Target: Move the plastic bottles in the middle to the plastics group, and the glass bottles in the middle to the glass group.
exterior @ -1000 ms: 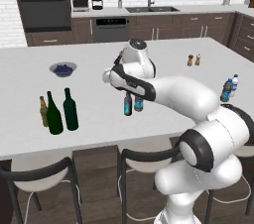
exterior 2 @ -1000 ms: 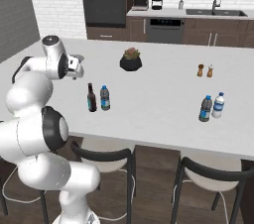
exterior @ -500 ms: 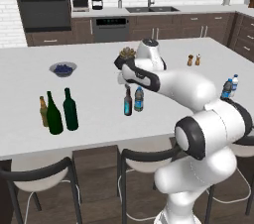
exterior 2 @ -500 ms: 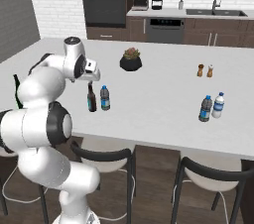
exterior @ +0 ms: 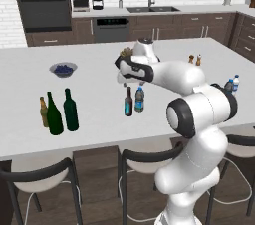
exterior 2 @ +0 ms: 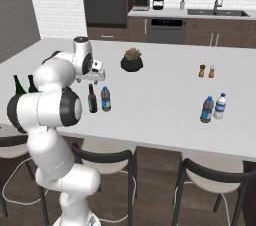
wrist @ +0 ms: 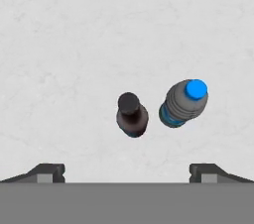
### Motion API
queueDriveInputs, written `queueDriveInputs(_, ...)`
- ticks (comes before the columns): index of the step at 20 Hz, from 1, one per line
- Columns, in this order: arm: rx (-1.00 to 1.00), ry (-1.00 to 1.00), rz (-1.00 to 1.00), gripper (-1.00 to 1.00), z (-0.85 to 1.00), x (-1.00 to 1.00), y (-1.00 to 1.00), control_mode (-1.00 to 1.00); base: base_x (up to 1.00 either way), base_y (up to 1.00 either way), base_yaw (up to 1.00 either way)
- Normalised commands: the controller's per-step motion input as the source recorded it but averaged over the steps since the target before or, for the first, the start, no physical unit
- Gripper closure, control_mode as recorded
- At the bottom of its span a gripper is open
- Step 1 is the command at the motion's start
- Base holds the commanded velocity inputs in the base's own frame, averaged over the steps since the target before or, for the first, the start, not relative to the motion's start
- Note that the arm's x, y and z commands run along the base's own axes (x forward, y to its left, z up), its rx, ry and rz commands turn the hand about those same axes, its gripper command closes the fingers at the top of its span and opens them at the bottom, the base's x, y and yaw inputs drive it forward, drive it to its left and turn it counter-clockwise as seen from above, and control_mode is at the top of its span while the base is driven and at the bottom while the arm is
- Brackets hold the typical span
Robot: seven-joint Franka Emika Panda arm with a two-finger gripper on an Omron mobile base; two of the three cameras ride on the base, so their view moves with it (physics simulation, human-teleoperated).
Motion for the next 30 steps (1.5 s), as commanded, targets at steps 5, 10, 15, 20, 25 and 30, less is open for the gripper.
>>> queueDriveInputs(5,-0.06,0.00,0.00,-1.00,-0.39,0.19,0.17,-1.00,0.00,0.00,0.00)
queueDriveInputs(10,-0.09,0.00,0.00,-1.00,-0.31,0.33,0.03,-1.00,0.00,0.00,0.00)
queueDriveInputs(15,-0.06,0.00,0.00,-1.00,-0.13,0.20,-0.06,-1.00,0.00,0.00,0.00)
queueDriveInputs(20,0.00,0.00,0.00,-1.00,-0.14,0.11,-0.02,-1.00,0.00,0.00,0.00)
queueDriveInputs(25,0.00,0.00,0.00,-1.00,-0.15,0.06,-0.02,-1.00,0.00,0.00,0.00)
queueDriveInputs(30,0.00,0.00,0.00,-1.00,-0.11,0.05,-0.01,-1.00,0.00,0.00,0.00)
